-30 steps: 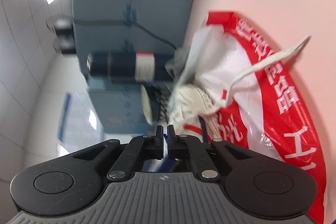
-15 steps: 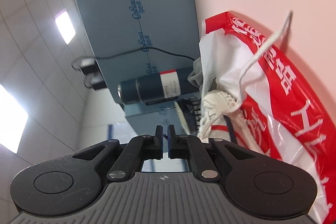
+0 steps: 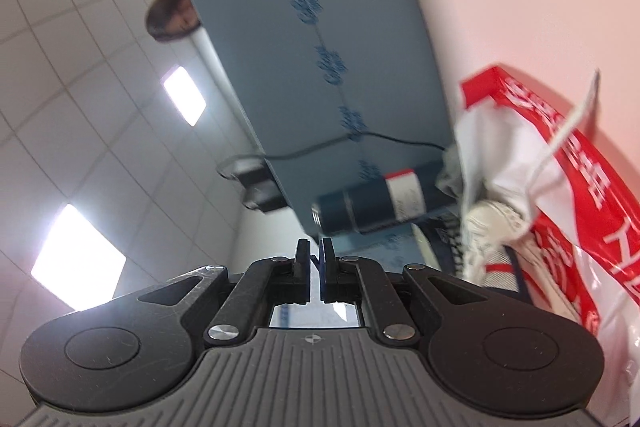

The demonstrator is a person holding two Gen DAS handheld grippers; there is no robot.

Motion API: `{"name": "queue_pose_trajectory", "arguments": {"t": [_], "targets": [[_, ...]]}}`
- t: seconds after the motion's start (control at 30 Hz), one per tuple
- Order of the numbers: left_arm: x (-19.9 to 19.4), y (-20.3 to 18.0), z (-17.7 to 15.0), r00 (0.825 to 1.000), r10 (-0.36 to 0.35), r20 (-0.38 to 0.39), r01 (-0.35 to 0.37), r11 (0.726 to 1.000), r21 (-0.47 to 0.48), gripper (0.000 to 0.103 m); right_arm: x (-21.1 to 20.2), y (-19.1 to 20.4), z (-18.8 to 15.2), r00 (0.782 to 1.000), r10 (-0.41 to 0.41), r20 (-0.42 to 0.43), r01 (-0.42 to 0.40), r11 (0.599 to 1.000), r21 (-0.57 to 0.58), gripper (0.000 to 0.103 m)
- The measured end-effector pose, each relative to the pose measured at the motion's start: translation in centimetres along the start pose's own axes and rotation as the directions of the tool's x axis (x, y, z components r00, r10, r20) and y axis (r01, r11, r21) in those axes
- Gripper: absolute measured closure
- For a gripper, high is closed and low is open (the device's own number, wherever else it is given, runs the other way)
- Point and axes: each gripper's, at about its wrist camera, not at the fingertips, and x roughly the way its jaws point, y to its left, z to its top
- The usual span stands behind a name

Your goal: Lace up shoes with both hands

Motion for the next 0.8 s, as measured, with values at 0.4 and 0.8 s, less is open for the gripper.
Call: {"name": "queue_pose_trajectory", "arguments": {"t": [0.4,0.8], "targets": [[-0.1,-0.3,0.0,1.0,0.029,0.0,-0.029,1.0,-0.008,0.083,-3.3,2.8,2.3,0.987,0.115,0.109,-0.115,0.993,-0.001,0.098],[-0.4,-0.1,0.0,1.0,0.023,-0.004,-0.023,1.0,-0.013,0.083,-6.1,5.1,3.5,0.982,0.102,0.157,-0.084,0.989,-0.12,0.098]]}}
